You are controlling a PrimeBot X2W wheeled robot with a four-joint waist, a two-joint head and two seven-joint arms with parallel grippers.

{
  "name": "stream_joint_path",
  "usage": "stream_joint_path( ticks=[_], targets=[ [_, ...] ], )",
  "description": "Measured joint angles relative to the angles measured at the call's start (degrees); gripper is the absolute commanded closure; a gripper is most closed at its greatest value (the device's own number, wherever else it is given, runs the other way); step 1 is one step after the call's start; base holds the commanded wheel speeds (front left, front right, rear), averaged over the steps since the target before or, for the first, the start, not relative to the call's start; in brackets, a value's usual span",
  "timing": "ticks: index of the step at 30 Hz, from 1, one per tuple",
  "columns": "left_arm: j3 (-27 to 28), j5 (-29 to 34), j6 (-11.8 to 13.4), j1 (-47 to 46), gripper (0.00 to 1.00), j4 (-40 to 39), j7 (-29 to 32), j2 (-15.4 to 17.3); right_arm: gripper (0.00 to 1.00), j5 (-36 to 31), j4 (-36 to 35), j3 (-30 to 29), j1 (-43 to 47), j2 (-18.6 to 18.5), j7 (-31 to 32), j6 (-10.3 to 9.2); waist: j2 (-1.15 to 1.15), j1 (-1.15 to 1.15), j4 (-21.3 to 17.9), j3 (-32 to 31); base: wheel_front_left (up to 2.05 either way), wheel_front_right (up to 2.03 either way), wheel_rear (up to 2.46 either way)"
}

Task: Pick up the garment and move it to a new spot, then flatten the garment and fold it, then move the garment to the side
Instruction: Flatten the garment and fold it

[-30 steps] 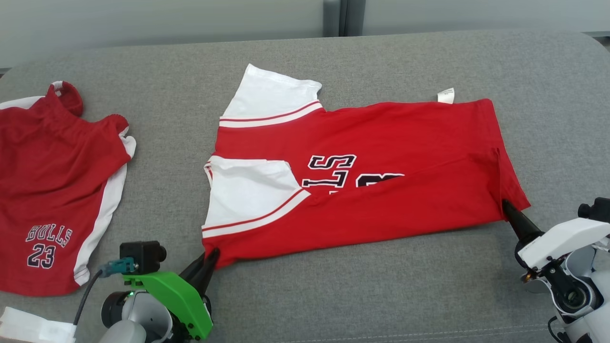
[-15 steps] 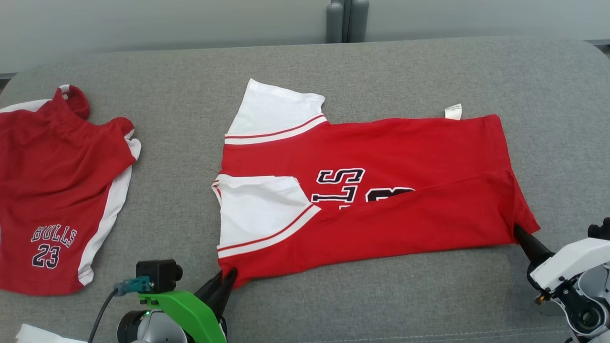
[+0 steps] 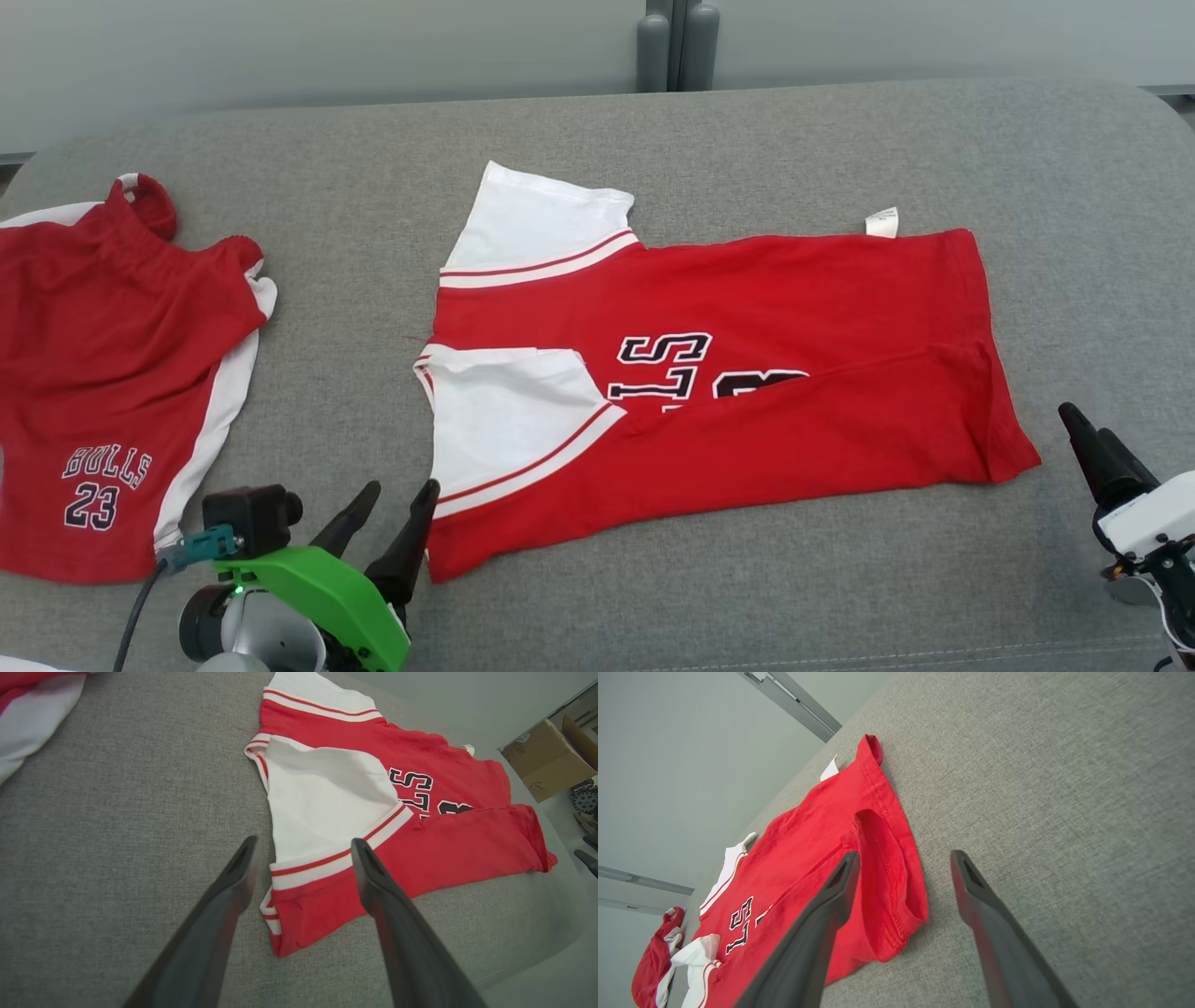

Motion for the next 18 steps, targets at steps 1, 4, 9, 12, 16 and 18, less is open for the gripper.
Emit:
stream_joint_path(
  ticks=[1,4,9,12,16,18],
  targets=[
    [0.3,0.08,0.01,0.0,0.0,-0.36,-0.01,0.09,0.0,-0.07,-0.36,-0.05,-0.01,-0.14,-0.47,0.0,0.0,0.0,-0.06,-0.05,0.0,0.0,0.0],
    [0.99,0.52,0.51,-0.2,0.0,-1.71,-0.42,1.08,0.0,-0.41,-1.11,-0.16,-0.1,-0.37,-1.67,0.0,0.0,0.0,-0.27,-0.18,0.0,0.0,0.0],
    [1.13,1.96,0.58,-0.71,0.0,-3.66,-0.99,1.83,0.0,-1.69,-1.93,-0.33,-0.34,-0.42,-3.35,0.0,0.0,0.0,-0.73,-0.35,0.0,0.0,0.0],
    [1.12,3.5,0.59,-2.48,0.0,-4.85,-1.47,2.41,0.0,-2.29,-2.2,-0.21,-0.57,-0.43,-3.78,0.0,0.0,0.0,-0.99,-0.39,0.0,0.0,0.0],
    [1.09,4.71,1.05,-4.3,0.0,-5.36,-1.51,2.86,0.0,-3.6,-3.0,0.09,-1.46,-0.48,-5.0,-0.01,0.0,0.0,-1.31,-0.41,0.0,0.0,0.0],
    [1.09,5.44,1.09,-4.89,0.0,-5.48,-1.79,2.99,0.0,-5.25,-3.65,0.22,-2.03,-0.97,-5.79,-0.16,0.0,0.0,-1.45,-0.26,0.0,0.0,0.0]
  ],
)
